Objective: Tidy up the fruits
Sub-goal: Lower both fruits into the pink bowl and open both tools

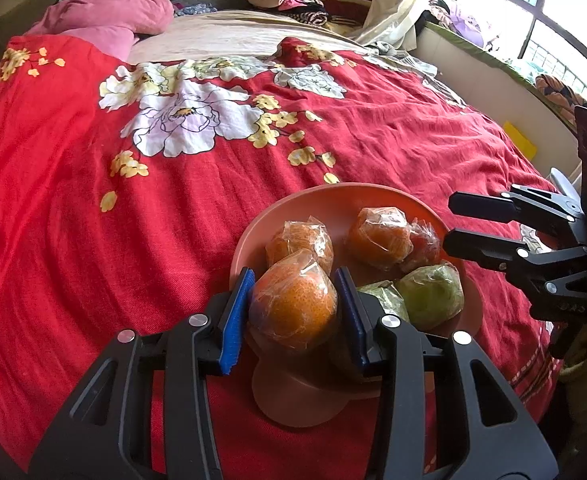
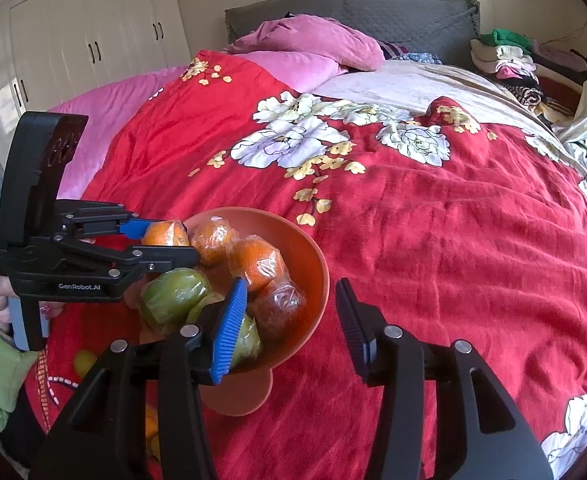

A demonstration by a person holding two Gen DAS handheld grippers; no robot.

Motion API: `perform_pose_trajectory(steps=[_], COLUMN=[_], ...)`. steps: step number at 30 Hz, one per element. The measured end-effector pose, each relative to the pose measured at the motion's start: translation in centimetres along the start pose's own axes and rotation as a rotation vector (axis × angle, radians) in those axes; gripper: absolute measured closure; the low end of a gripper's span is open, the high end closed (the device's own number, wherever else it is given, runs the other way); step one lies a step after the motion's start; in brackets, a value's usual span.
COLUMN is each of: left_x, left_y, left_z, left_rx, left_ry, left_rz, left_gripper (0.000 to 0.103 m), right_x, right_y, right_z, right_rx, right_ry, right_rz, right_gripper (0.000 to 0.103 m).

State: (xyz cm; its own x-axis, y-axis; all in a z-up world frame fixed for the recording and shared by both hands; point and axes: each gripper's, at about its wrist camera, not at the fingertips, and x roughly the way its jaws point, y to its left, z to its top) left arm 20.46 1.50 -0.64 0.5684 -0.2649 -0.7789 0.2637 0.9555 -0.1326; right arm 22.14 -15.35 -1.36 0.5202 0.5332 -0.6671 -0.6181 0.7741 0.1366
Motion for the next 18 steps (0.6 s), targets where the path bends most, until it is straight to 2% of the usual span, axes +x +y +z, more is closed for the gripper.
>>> perform_pose_trajectory(steps=[3,5,13,18], left_x=[0.0,-0.2,-0.7,-1.4], left_y=[0.0,0.0,0.4,0.3], left_z=[0.0,0.0,0.6,0.7], left_rx=[0.002,-0.001,-0.012,-0.016], left_ry=[-0.001,-0.011,-0.027,-0.044], left_rz=[0.002,0.001,0.008,0.018], left_gripper=[0.069,0.065,0.065,0.058], right_x=[-0.1,-0.3,-0.8,-1.0], right_y=[0.1,0.1,0.1,0.1], right_z=[0.0,-0.1,-0.3,-0.3], right_rx=[0.001,0.001,0.007,0.011], right_ry=[-0.003,-0.007,-0.017,-0.025], right_rz=[0.002,0.003,0.0,0.001], right_gripper=[0.056,0.053,0.047,0.042])
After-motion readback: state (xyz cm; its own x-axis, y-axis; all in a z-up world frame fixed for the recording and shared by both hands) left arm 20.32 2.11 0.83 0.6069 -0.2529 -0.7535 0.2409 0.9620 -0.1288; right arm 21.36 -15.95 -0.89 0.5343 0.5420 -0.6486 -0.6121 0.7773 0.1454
